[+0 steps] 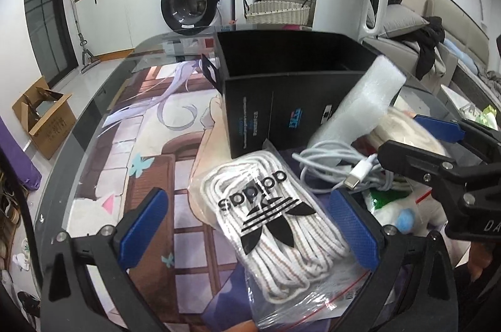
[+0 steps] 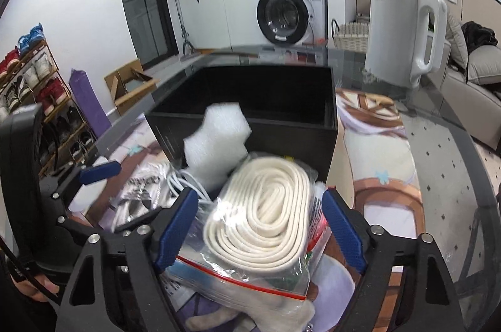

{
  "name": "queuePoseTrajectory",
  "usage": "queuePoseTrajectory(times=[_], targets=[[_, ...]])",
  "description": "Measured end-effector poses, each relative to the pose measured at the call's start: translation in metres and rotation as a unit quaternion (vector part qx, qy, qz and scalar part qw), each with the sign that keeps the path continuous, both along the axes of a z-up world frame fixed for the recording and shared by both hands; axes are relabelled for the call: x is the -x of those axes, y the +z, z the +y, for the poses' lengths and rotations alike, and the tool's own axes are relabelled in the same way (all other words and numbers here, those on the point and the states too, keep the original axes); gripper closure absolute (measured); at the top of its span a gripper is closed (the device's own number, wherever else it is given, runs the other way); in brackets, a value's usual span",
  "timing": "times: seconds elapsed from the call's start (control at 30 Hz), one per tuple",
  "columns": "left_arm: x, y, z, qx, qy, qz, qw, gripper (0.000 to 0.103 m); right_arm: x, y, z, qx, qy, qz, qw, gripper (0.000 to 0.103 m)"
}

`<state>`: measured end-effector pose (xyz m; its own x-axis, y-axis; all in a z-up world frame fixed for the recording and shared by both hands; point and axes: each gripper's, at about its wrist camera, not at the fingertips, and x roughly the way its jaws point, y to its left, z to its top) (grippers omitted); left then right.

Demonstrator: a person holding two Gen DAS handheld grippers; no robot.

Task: Organize soft objects
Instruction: 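Grasp the adidas shoelace bag with the left gripper while the right grasps the cream rope bag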

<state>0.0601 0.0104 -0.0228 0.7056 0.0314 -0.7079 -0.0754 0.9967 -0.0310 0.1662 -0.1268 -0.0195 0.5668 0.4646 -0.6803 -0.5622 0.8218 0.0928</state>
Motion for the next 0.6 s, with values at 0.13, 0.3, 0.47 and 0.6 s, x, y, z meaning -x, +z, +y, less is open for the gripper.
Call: queuePoseTrajectory(times=[0.13, 0.3, 0.47, 0.6], targets=[[0.002, -0.003, 0.001, 0.000, 0.000, 0.010, 1.0000, 0.000, 0.003, -0.004, -0.005, -0.003, 0.002, 0.006, 1.000, 0.032], [0.002, -0.007, 0.007, 0.024, 0.000, 0.026, 0.9994, 0.000, 0.006, -0.004, -0.008, -0.013, 0.012, 0.005, 1.000, 0.049], [0.003, -0.009, 0.009, 0.027, 0.000, 0.026, 0.9993, 0.004, 0.013, -0.002, -0.009, -0.012, 0.021, -0.009, 1.000, 0.059], [0.006, -0.008, 0.010, 0.019, -0.001, 0.017, 0.9997, 0.020, 0.016, -0.001, -0.019, -0.020, 0.010, -0.017, 1.000, 0.061]])
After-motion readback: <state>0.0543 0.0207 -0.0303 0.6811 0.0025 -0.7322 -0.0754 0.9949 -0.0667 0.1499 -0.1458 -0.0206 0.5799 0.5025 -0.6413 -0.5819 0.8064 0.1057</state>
